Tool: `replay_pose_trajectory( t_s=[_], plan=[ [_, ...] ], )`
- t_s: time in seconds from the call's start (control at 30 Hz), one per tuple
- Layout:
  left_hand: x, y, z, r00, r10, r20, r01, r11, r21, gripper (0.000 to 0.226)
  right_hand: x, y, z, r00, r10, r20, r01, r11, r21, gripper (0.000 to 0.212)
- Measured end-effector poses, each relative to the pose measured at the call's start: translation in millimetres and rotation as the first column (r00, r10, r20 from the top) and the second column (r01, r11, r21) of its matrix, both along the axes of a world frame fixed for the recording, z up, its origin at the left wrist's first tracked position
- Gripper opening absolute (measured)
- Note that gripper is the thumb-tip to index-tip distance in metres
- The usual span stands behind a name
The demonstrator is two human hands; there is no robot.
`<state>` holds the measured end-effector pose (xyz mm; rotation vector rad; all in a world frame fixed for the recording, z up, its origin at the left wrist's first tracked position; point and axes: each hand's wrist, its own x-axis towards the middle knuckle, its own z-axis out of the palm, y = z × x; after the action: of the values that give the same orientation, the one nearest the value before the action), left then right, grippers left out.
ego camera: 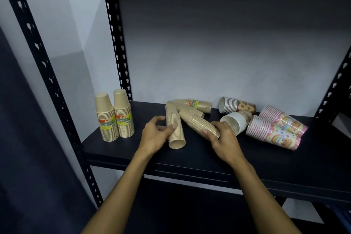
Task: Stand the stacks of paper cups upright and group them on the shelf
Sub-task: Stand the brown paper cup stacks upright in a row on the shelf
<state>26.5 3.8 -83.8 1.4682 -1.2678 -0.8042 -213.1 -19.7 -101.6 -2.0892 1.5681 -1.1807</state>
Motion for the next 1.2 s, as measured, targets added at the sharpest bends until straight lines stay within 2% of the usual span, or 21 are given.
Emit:
replay_pose_trajectory(
  t_s=[0.1, 0.2, 0.37, 0.53, 0.73, 0.9, 1.1, 1.2],
  plan=[
    [-3.6, 6.3, -4.4, 0.986, -0.092, -0.142, 0.081, 0.994, -0.078, 0.061, -0.1, 2.5, 3.6, 0.996, 0.053, 0.067, -0.054, 0.999, 0.008, 0.050],
    [-9.3, 10.7, -4.7, 0.966, -0.161, -0.203, 0.133, 0.980, -0.148, 0.061, -2.9, 3.8, 4.7, 0.982, 0.102, 0.158, -0.114, 0.991, 0.066, 0.055],
    [-20.3, 11.5, -2.8, 0.967, -0.242, -0.084, 0.218, 0.949, -0.228, 0.067, -5.9, 2.8, 6.2, 0.944, 0.174, 0.282, -0.208, 0.973, 0.096, 0.048],
    [-32.6, 4.8, -7.8, 0.958, -0.284, 0.046, 0.287, 0.927, -0.242, 0.071, -6.7, 0.0, 3.6, 0.938, 0.195, 0.288, -0.234, 0.966, 0.109, 0.049],
    [-37.0, 4.0, -8.4, 0.949, -0.310, 0.063, 0.315, 0.914, -0.256, 0.076, -4.4, -0.4, 1.9, 0.933, 0.208, 0.293, -0.247, 0.964, 0.102, 0.053],
    [-39.6, 1.6, -10.8, 0.951, -0.248, 0.187, 0.286, 0.933, -0.219, 0.077, -1.5, 4.2, 6.3, 0.947, 0.171, 0.272, -0.197, 0.978, 0.071, 0.063],
    [-33.3, -2.1, -17.8, 0.963, -0.255, 0.091, 0.268, 0.948, -0.174, 0.045, -5.6, 0.7, 3.4, 0.928, 0.212, 0.305, -0.256, 0.960, 0.113, 0.052],
    [-31.0, -1.0, -17.6, 0.952, -0.303, 0.051, 0.308, 0.940, -0.146, 0.041, -9.0, -1.1, 0.9, 0.917, 0.238, 0.321, -0.295, 0.945, 0.141, 0.048]
  ],
)
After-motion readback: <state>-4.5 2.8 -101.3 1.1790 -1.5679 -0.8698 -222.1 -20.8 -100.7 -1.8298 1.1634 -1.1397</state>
